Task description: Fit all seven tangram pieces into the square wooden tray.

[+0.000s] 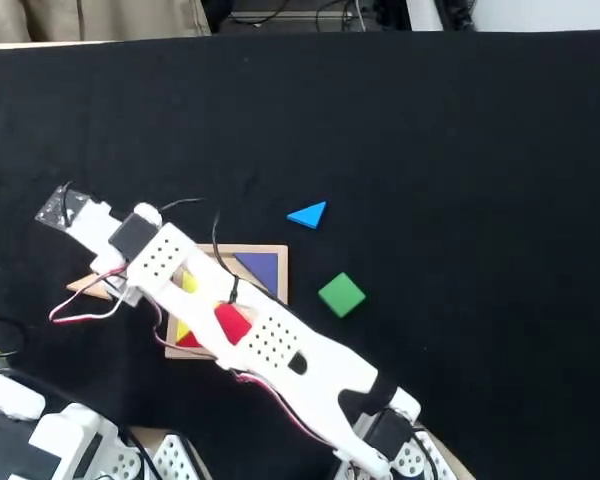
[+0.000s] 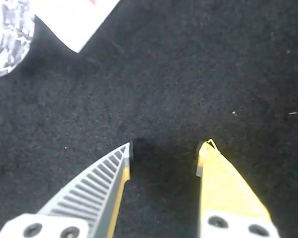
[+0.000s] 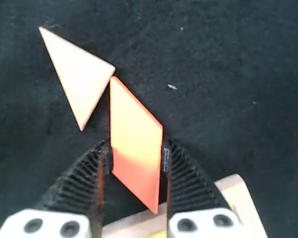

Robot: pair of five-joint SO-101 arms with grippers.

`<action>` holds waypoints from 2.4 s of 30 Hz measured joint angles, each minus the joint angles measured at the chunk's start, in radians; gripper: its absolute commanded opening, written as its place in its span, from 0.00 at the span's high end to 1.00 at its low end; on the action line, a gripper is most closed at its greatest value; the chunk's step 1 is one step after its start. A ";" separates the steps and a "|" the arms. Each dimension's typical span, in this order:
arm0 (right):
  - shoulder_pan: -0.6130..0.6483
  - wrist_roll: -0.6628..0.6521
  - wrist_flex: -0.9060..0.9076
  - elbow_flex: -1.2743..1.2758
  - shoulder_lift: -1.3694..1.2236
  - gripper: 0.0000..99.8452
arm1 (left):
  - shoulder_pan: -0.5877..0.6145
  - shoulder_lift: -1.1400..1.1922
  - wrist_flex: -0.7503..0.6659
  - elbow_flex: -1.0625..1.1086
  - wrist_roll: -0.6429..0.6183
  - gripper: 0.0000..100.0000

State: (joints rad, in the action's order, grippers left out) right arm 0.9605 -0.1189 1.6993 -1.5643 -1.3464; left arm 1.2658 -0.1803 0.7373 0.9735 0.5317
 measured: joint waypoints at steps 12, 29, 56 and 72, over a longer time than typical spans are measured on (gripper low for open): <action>-0.126 0.150 0.034 0.107 0.365 0.99 | 0.000 0.000 0.000 0.000 0.000 0.77; -0.287 0.416 -0.020 1.208 1.085 0.99 | -0.181 -0.005 -0.008 0.006 -0.158 0.77; -0.310 0.428 -0.703 2.119 1.312 0.99 | -0.138 -0.339 0.370 -0.144 0.120 0.87; -0.258 0.275 -0.678 2.124 1.313 0.98 | -0.692 -0.667 0.281 -0.031 -0.468 0.78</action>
State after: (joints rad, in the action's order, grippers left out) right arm 0.7027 0.1557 1.0211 0.5593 -0.0330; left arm 0.5738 -0.8477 1.0180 0.9429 0.0637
